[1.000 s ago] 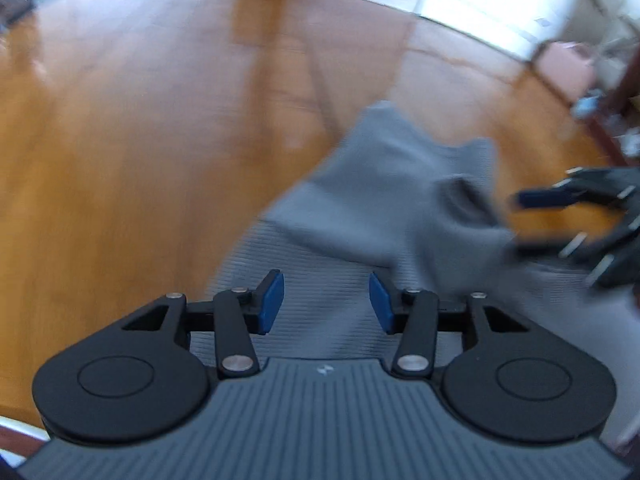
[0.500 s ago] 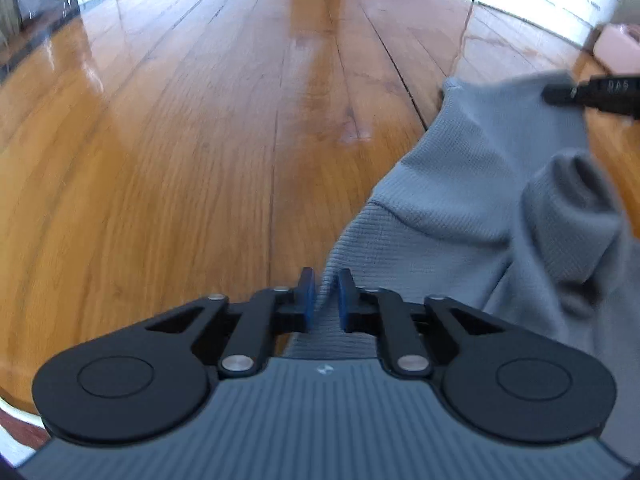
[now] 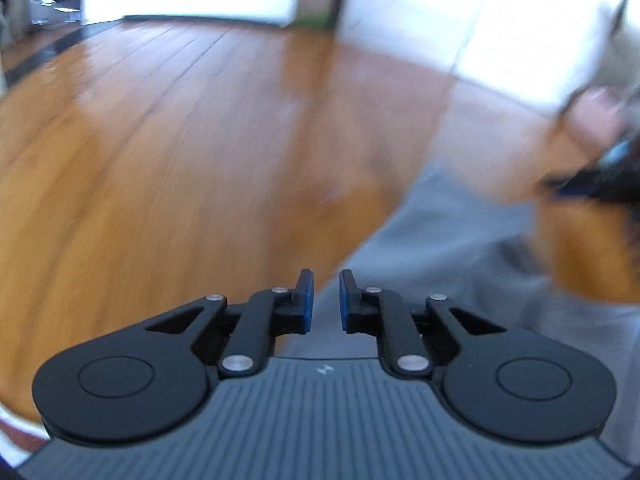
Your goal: Fold clothes
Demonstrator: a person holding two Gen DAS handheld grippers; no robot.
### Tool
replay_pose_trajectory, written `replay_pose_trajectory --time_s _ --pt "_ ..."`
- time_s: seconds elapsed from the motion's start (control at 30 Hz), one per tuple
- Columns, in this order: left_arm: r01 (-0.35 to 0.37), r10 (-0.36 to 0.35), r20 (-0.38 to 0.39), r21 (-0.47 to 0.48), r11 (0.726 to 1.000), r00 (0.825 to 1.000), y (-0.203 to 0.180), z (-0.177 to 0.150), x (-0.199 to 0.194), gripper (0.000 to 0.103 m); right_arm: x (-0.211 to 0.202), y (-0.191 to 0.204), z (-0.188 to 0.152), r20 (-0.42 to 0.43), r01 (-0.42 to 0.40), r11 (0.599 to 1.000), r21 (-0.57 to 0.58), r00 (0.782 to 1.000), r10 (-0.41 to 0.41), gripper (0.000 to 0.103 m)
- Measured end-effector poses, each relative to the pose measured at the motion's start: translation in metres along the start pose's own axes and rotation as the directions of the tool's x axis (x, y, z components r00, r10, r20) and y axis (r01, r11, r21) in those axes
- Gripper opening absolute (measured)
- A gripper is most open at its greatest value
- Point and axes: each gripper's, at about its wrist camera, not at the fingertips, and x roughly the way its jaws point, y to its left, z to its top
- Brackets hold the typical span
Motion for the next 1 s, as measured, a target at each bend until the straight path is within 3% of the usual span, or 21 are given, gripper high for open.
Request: replay_pose_trajectory --time_s 0.1,0.13,0.17,0.2,0.3,0.37,0.43,0.5,0.53,0.57,0.6,0.63,0.67,0.7,0.73,0.77,0.9,1.0 --pt "0.206 -0.206 -0.002 0.005 0.979 0.979 -0.011 0.004 -0.010 0.023 -0.014 0.020 -0.015 -0.078 -0.146 0.985 -0.092 0.987 0.139 0.054" --pt "0.231 -0.231 -0.031 0.024 0.973 0.973 -0.018 0.003 -0.008 0.035 -0.018 0.030 -0.023 -0.105 -0.187 0.973 -0.139 0.979 0.173 0.055" --pt "0.241 -0.237 -0.071 0.053 0.969 0.969 -0.026 0.001 -0.004 0.048 -0.021 0.040 -0.031 -0.134 -0.227 0.956 -0.185 0.970 0.204 0.055" --pt "0.247 -0.237 -0.111 0.081 0.966 0.965 -0.034 -0.001 0.000 0.052 -0.024 0.050 -0.040 -0.166 -0.263 0.937 -0.230 0.959 0.228 0.055" --pt "0.181 -0.146 -0.208 0.163 0.970 0.967 -0.048 -0.015 0.020 0.055 -0.028 0.076 -0.063 -0.278 -0.341 0.865 -0.369 0.928 0.247 0.059" --pt "0.185 -0.135 -0.260 0.178 0.966 0.956 -0.048 -0.023 0.026 0.055 -0.024 0.093 -0.079 -0.310 -0.319 0.803 -0.504 0.934 0.176 0.063" --pt "0.247 -0.190 -0.273 0.195 0.949 0.943 -0.051 -0.026 0.022 0.055 -0.025 0.108 -0.100 -0.288 -0.265 0.731 -0.628 0.953 0.098 0.063" --pt "0.317 -0.252 -0.280 0.217 0.923 0.926 -0.055 -0.028 0.016 0.061 -0.023 0.114 -0.115 -0.220 -0.180 0.675 -0.716 0.975 0.027 0.065" --pt "0.348 -0.279 -0.290 0.225 0.910 0.916 -0.056 -0.030 0.015 0.070 -0.022 0.116 -0.122 -0.183 -0.137 0.644 -0.753 0.983 -0.005 0.065" --pt "0.365 -0.287 -0.306 0.237 0.900 0.908 -0.058 -0.034 0.016 0.074 -0.015 0.112 -0.121 -0.162 -0.115 0.648 -0.753 0.987 -0.013 0.064" --pt "0.345 -0.256 -0.324 0.259 0.902 0.911 -0.062 -0.039 0.018 0.074 -0.008 0.108 -0.119 -0.142 -0.095 0.653 -0.751 0.990 -0.020 0.056" --pt "0.321 -0.218 -0.340 0.282 0.904 0.915 -0.065 -0.043 0.020 0.073 -0.001 0.103 -0.111 -0.148 -0.099 0.680 -0.726 0.989 -0.013 0.043" --pt "0.263 -0.151 -0.341 0.313 0.912 0.928 -0.065 -0.046 0.023 0.064 0.001 0.095 -0.098 -0.159 -0.112 0.738 -0.666 0.987 0.006 0.016" --pt "0.206 -0.084 -0.339 0.343 0.916 0.937 -0.065 -0.048 0.025 0.052 0.004 0.088 -0.084 -0.168 -0.124 0.790 -0.600 0.985 0.027 0.016" --pt "0.153 -0.029 -0.329 0.361 0.920 0.944 -0.060 -0.049 0.028 0.024 0.006 0.079 -0.069 -0.151 -0.133 0.844 -0.519 0.987 0.062 0.014" --pt "0.104 0.012 -0.312 0.353 0.930 0.950 -0.052 -0.046 0.030 0.011 0.008 0.071 -0.055 -0.132 -0.144 0.889 -0.434 0.987 0.095 0.012" --pt "-0.054 0.088 -0.164 0.204 0.977 0.982 -0.015 -0.030 0.025 0.011 0.015 0.041 -0.022 -0.119 -0.154 0.968 -0.197 0.984 0.133 0.012" --pt "-0.051 0.056 -0.098 0.058 0.997 0.994 0.004 -0.021 0.022 0.013 0.029 0.030 -0.015 -0.130 -0.115 0.985 -0.132 0.987 0.098 0.010"
